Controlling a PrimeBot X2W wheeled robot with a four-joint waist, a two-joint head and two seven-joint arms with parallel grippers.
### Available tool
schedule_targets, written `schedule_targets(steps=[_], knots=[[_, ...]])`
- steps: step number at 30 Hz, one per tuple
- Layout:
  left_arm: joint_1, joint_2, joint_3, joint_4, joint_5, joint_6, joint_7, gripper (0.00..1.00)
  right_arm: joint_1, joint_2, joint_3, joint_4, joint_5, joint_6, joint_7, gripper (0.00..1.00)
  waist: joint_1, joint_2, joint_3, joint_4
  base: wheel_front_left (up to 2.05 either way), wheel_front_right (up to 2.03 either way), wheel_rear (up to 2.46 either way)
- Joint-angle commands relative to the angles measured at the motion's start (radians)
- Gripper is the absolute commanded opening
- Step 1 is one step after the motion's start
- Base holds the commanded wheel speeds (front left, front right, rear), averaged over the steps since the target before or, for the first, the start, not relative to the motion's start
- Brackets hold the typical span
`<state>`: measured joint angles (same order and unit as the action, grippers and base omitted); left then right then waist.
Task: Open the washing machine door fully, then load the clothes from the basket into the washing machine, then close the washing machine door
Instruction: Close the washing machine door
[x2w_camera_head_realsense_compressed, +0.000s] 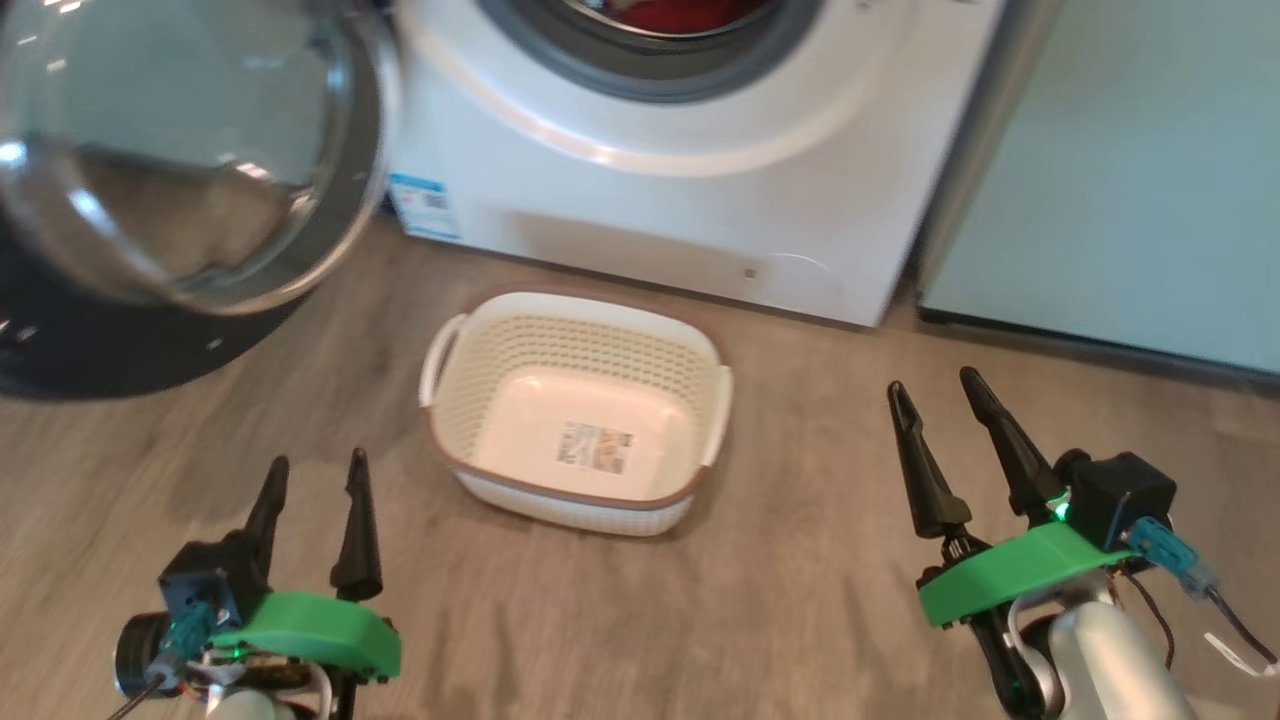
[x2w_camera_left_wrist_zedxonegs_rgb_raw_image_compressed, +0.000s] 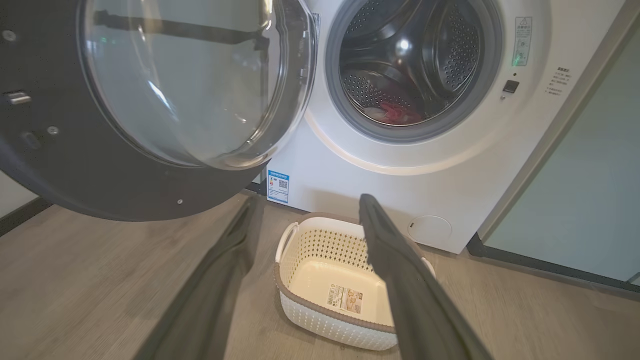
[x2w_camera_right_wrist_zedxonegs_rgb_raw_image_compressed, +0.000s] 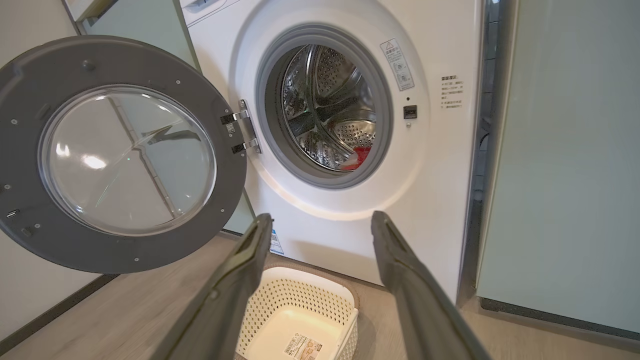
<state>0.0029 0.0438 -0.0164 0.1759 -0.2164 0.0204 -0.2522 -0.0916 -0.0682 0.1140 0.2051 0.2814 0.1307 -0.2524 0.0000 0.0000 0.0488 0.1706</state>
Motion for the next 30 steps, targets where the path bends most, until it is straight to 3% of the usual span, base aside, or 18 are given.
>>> schedule_targets(steps=[1, 17, 30], knots=[[-0.019, 0.006, 0.045, -0.038, 0.012, -0.001, -0.010, 1.00, -0.020, 0.000, 0.030, -0.035, -0.003, 0.000, -0.009, 1.00, 0.0000, 0.0000, -0.013, 0.094, 0.00, 0.00, 0.00], [0.022, 0.007, 0.089, -0.061, 0.105, -0.035, -0.010, 1.00, 0.017, 0.016, 0.063, -0.035, 0.021, 0.000, -0.009, 1.00, 0.0000, 0.0000, -0.080, 0.309, 0.00, 0.00, 0.00], [0.057, 0.007, 0.132, -0.110, 0.078, -0.014, -0.010, 1.00, -0.034, 0.018, 0.123, -0.007, 0.038, 0.000, -0.009, 1.00, 0.0000, 0.0000, -0.057, 0.336, 0.00, 0.00, 0.00]])
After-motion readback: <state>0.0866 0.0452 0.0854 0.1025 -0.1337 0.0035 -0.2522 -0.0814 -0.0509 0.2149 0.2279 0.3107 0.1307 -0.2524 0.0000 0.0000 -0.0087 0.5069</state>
